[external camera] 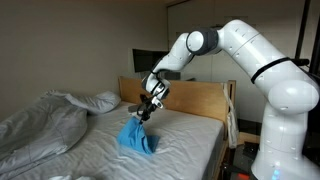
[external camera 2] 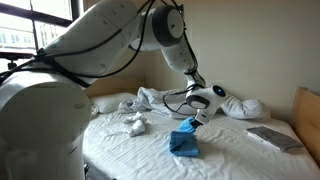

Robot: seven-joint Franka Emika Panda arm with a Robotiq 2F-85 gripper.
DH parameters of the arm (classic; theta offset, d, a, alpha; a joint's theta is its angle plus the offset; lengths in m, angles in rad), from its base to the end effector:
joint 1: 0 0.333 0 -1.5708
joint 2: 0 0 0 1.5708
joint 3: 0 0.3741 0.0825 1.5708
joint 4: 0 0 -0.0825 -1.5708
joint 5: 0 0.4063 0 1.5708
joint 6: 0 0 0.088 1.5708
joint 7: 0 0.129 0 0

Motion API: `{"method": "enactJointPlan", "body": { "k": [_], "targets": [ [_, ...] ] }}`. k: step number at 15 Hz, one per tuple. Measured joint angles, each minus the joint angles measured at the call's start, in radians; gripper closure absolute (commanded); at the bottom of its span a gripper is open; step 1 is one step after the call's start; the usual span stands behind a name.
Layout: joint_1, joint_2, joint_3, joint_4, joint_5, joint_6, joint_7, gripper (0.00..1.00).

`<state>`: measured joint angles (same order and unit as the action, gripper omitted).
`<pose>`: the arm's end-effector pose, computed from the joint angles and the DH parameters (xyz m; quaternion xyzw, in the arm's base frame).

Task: Fold the blue cloth

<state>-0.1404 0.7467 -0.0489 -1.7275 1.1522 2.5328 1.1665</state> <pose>0.7151 -0.1317 0.1609 -0.3886 0.8669 0.1194 0.2886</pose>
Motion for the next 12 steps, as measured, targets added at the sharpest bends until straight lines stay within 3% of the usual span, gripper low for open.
{"method": "enactJointPlan", "body": {
  "k": [5,12],
  "targets": [
    [-0.006,0.134,-0.005,0.143,0.0,-0.137,0.021,0.96],
    [-0.006,0.179,-0.009,0.194,0.0,-0.149,0.025,0.96]
  ]
}}
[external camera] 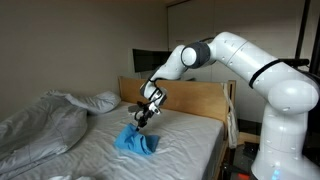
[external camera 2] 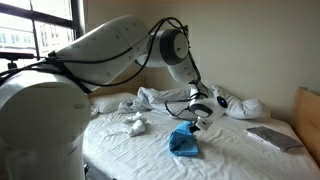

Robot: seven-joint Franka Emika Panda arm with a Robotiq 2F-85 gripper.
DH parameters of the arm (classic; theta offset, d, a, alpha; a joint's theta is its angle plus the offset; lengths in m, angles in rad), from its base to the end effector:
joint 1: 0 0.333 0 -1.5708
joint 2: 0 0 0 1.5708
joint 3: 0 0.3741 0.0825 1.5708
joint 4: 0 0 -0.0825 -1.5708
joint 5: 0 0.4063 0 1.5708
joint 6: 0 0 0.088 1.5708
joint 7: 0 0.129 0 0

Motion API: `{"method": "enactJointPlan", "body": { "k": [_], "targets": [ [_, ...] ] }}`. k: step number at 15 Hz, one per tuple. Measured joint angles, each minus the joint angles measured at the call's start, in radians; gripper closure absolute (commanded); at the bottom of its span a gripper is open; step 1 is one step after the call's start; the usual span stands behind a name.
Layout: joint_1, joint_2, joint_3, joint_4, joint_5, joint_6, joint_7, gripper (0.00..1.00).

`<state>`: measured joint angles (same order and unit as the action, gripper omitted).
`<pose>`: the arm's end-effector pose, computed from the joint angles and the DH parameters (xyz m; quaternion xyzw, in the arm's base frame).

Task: Fold the blue cloth

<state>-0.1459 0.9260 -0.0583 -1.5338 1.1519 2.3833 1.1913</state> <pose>0.7479 -0.1247 0.1022 -0.3950 0.8533 0.1838 0.2865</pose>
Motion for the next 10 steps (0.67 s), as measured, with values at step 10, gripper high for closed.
{"method": "enactJointPlan", "body": {
  "k": [10],
  "targets": [
    [-0.029,0.109,-0.007,0.176,-0.024,-0.165,0.002,0.94]
  ]
}}
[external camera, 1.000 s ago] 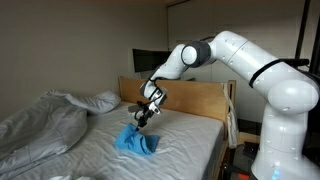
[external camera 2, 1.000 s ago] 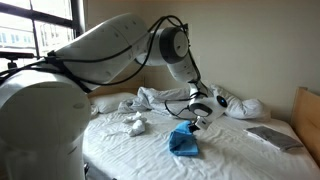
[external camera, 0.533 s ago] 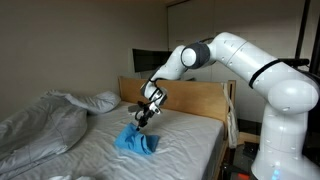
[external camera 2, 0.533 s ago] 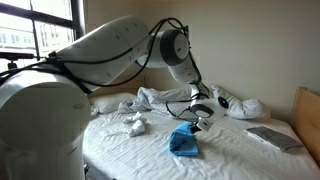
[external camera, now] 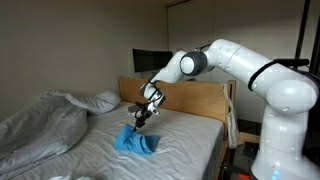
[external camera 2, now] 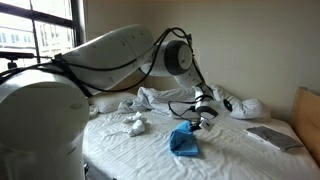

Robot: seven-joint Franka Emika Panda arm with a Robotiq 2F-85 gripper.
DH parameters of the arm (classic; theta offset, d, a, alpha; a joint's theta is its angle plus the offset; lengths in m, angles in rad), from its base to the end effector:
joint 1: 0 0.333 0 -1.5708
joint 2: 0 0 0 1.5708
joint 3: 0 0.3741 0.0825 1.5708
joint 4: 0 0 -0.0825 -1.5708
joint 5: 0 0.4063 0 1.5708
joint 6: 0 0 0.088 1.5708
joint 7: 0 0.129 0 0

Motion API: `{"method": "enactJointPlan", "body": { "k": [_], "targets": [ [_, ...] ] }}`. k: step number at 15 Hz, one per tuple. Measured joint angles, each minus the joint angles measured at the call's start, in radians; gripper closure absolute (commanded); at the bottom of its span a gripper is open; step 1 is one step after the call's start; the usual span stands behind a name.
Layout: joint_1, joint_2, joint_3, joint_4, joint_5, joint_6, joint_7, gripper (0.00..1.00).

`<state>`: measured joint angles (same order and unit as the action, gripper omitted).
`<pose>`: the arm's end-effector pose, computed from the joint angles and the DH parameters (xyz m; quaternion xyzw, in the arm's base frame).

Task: Fold the blue cloth

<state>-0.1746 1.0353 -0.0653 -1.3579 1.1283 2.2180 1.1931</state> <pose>0.7756 -0.1317 0.0870 -0.4196 0.8250 0.2323 0.2987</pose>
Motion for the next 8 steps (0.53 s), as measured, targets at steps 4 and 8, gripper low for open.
{"method": "enactJointPlan", "body": {
  "k": [4,8],
  "targets": [
    [-0.006,0.086,0.0,0.114,-0.032,-0.118,0.061,0.94],
    [-0.036,0.19,-0.004,0.229,-0.054,-0.202,0.191,0.94]
  ]
}}
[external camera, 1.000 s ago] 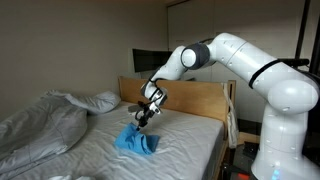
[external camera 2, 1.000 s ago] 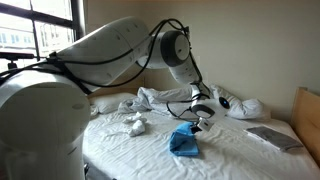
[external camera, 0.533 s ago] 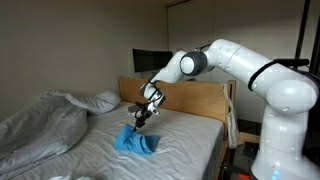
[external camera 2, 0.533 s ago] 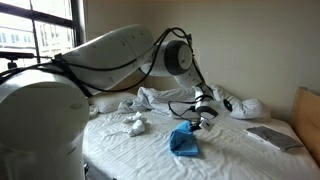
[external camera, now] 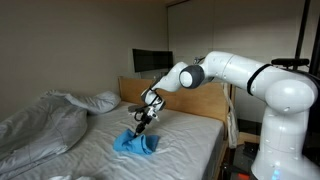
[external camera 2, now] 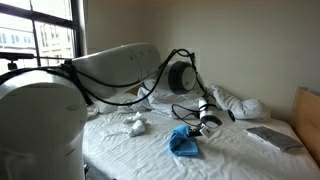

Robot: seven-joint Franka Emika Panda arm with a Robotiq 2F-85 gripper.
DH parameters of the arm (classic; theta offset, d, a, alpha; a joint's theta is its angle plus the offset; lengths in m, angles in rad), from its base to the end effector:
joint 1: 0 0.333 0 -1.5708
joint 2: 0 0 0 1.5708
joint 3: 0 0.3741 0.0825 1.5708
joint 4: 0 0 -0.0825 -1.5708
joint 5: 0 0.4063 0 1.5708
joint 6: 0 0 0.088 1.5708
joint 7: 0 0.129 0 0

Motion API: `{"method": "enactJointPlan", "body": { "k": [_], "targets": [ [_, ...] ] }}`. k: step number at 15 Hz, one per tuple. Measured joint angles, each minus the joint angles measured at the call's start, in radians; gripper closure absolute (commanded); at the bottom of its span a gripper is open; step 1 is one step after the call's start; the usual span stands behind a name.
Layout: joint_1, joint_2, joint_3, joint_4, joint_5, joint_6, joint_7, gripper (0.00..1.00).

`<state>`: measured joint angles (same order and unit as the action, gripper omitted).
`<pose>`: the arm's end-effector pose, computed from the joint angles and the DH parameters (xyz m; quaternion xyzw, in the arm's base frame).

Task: Fold the blue cloth

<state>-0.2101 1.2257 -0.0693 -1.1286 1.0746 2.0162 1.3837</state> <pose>0.7853 -0.1362 0.0286 -0.3773 0.8289 0.3253 0.2545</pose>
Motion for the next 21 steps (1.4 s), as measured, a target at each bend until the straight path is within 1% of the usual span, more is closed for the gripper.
{"method": "enactJointPlan", "body": {
  "k": [3,5,8,11,12,13,14,15,17,21],
  "targets": [
    [-0.025,0.08,0.0,0.096,-0.007,-0.029,0.073,0.94],
    [-0.033,0.131,0.0,0.167,-0.007,-0.048,0.108,0.97],
    [-0.033,0.188,0.0,0.26,-0.007,-0.06,0.134,0.93],
    [-0.033,0.214,0.009,0.316,-0.034,-0.06,0.144,0.93],
    [-0.033,0.217,0.014,0.327,-0.048,-0.06,0.151,0.67],
    [-0.034,0.219,0.018,0.336,-0.061,-0.06,0.158,0.65],
    [-0.035,0.222,0.021,0.345,-0.07,-0.06,0.165,0.6],
    [-0.036,0.224,0.024,0.354,-0.08,-0.059,0.169,0.53],
    [-0.037,0.23,0.027,0.371,-0.104,-0.057,0.177,0.42],
    [-0.037,0.23,0.006,0.376,-0.104,-0.04,0.178,0.16]
  ]
}}
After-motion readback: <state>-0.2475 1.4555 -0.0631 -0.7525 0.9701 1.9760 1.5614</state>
